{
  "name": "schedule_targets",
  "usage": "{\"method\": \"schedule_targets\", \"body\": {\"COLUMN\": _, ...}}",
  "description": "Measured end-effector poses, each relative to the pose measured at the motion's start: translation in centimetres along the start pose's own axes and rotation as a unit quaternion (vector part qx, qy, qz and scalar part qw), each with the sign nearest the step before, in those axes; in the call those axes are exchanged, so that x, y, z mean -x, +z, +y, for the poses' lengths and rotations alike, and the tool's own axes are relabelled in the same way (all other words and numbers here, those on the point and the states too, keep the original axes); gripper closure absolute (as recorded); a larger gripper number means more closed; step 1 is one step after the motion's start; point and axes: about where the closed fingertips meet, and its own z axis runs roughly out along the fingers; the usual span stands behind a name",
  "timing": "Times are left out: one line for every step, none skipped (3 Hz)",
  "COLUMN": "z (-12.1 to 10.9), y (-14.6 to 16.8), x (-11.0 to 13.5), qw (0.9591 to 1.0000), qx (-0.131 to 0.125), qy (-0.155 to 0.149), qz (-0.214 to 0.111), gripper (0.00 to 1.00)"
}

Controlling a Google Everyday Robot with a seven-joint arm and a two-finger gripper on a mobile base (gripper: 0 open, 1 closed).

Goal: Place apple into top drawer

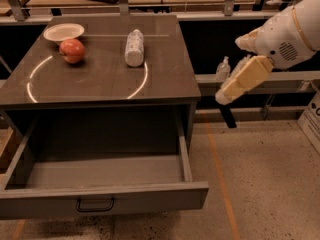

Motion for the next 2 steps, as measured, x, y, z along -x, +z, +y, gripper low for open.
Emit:
{"method": "schedule_targets", "body": {"z": -1.31, "y": 0.60, "x": 1.67, "qw": 0.9991, "qx": -0.018, "qy": 0.010, "qz": -0.038, "gripper": 0.00}}
{"method": "schedule_targets", "body": {"z": -1.31, "y": 0.61, "x": 1.68, "qw": 0.9991, "qx": -0.018, "qy": 0.010, "qz": -0.038, "gripper": 0.00}}
